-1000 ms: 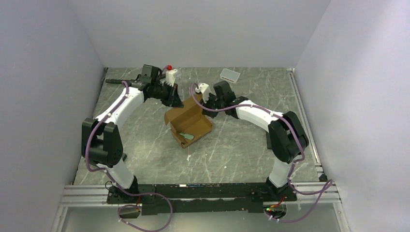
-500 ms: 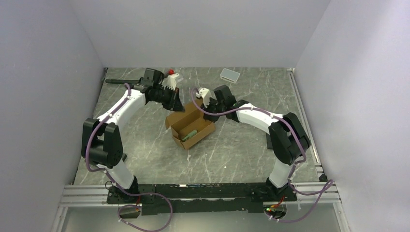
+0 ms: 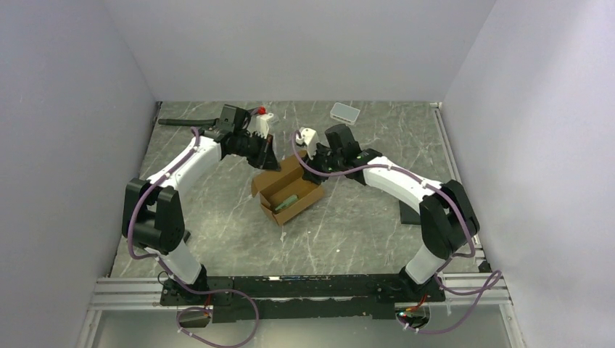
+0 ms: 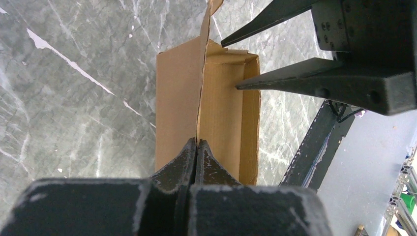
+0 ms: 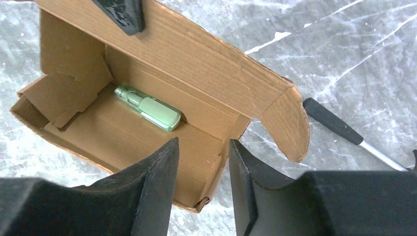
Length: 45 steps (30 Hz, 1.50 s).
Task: Fold the paper box
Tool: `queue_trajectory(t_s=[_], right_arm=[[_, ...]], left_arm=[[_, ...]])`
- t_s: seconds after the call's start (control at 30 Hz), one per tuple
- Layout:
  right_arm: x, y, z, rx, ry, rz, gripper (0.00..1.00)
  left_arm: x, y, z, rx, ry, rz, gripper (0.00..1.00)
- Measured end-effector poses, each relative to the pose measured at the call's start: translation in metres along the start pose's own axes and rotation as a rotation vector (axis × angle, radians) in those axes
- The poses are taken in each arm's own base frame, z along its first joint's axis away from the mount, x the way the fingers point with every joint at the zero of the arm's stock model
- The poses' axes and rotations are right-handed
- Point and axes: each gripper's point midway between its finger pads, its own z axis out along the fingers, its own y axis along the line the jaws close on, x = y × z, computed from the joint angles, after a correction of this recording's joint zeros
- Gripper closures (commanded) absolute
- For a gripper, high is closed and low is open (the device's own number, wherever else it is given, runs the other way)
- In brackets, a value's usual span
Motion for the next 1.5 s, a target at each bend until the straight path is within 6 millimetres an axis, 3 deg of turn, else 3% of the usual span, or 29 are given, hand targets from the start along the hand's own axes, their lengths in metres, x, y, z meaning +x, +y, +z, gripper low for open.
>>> queue_trajectory(t_s=[0.23,0.37,0.43,0.5,0.57,0.67,0.77,0.87,0.97,1.07,1.2,1.5], right_arm=[[-0.005,-0.005,-0.018,0.000,-0.014,-0.028,0.55],[-0.008,-0.004,-0.042,-0.030,-0.035,-0.091,0.59],[-0.010,0.007,-0.058,-0.090,-0.056,-0.172,0.68],[-0.007,0.026,-0.069,-0.183,-0.071,-0.282,0.88],[0.007,0.052,-0.077,-0.315,-0.088,-0.443,0.97],[0.051,0.088,-0.073,-0.477,-0.063,-0.570,0.99],[0.092,0.110,-0.060,-0.561,0.022,-0.627,0.97],[0.115,0.115,-0.041,-0.547,0.097,-0.712,0.95],[0.124,0.108,-0.019,-0.459,0.144,-0.788,0.95],[0.119,0.090,0.001,-0.331,0.160,-0.817,0.95],[0.090,0.061,0.016,-0.131,0.113,-0.825,0.95],[0.044,0.035,0.029,0.044,0.021,-0.768,0.95]], left_arm=[[0.000,-0.001,0.001,0.002,0.002,0.002,1.00],[0.000,-0.002,0.002,0.005,0.003,0.003,1.00],[0.000,-0.004,0.002,0.007,0.005,0.003,1.00],[0.001,-0.005,0.003,0.009,0.007,0.002,1.00],[0.001,-0.007,0.004,0.013,0.010,0.001,1.00],[0.002,-0.011,0.006,0.018,0.015,-0.001,1.00],[0.003,-0.013,0.008,0.023,0.018,0.000,1.00],[0.003,-0.015,0.008,0.026,0.020,0.000,1.00],[0.003,-0.015,0.009,0.027,0.022,-0.001,1.00],[0.003,-0.016,0.009,0.029,0.022,-0.002,1.00],[0.006,-0.016,0.010,0.032,0.027,-0.007,0.98],[0.013,-0.016,0.012,0.042,0.047,-0.029,0.65]])
